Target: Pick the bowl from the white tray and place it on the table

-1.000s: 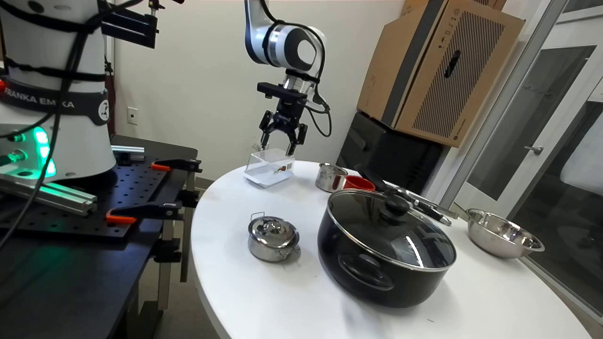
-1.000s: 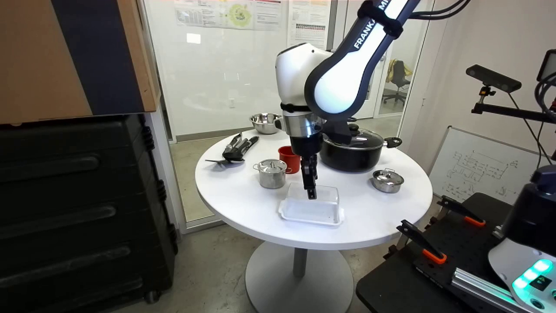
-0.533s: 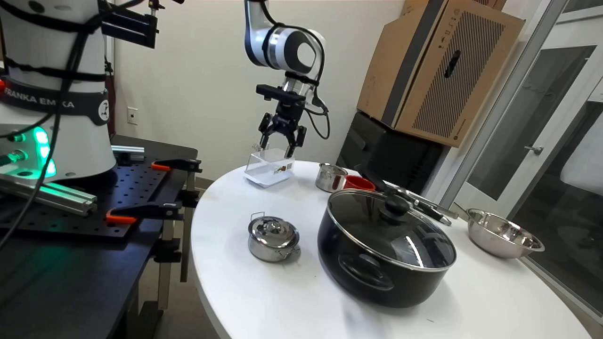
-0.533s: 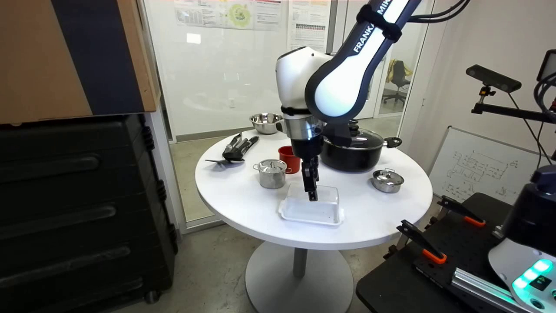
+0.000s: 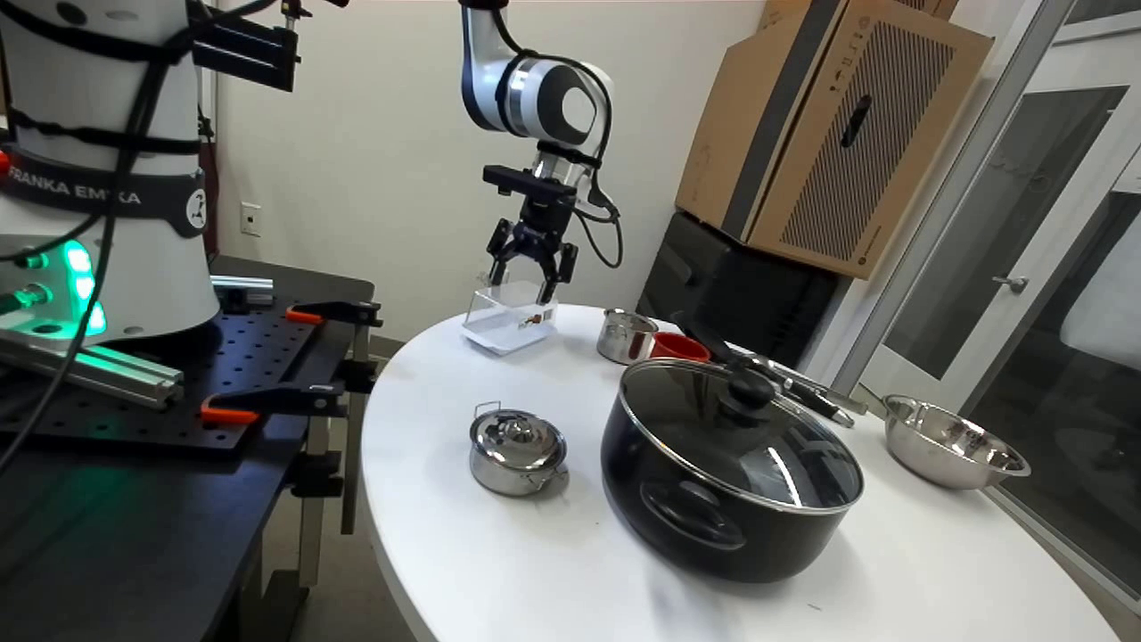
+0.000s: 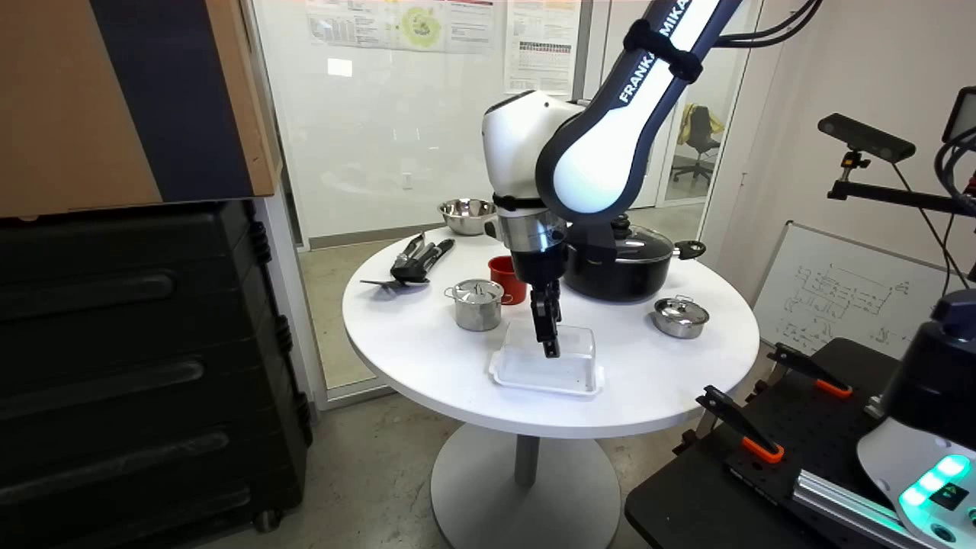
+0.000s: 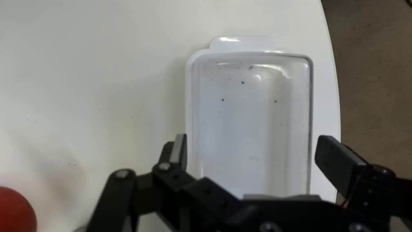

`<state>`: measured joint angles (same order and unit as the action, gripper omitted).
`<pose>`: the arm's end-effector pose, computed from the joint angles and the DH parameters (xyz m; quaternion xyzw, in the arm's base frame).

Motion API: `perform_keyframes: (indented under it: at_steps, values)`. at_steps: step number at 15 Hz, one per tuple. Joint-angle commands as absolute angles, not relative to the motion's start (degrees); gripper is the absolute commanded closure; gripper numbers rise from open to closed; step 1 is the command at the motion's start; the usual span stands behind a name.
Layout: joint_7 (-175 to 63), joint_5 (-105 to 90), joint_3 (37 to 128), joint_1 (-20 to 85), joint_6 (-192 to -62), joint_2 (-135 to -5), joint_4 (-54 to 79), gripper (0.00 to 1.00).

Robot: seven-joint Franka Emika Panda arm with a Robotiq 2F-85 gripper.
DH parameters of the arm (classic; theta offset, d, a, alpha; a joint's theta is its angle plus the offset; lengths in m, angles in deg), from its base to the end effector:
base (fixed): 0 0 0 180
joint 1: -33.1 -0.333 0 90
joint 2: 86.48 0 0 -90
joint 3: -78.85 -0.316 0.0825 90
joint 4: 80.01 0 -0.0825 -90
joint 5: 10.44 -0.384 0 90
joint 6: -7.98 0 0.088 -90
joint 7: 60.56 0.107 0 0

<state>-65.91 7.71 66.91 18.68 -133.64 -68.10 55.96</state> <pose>0.4290 0.2194 0.1761 0.9112 0.3958 -0.0911 0.0692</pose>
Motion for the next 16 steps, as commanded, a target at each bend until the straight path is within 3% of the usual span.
perform_keyframes:
  at_steps: [1,10,11,12,16]
  values:
    - [-63.81,9.56,68.17,17.45,-133.97,-66.81,54.98,0.0]
    - [-63.62,9.62,68.49,17.15,-133.77,-65.8,54.71,0.0]
    - [-63.64,9.58,68.51,17.14,-133.75,-65.71,54.69,0.05]
    - [-63.68,9.47,68.5,17.15,-133.8,-65.7,54.7,0.27]
    - [-63.94,9.0,68.31,17.33,-133.98,-66.7,54.92,0.36]
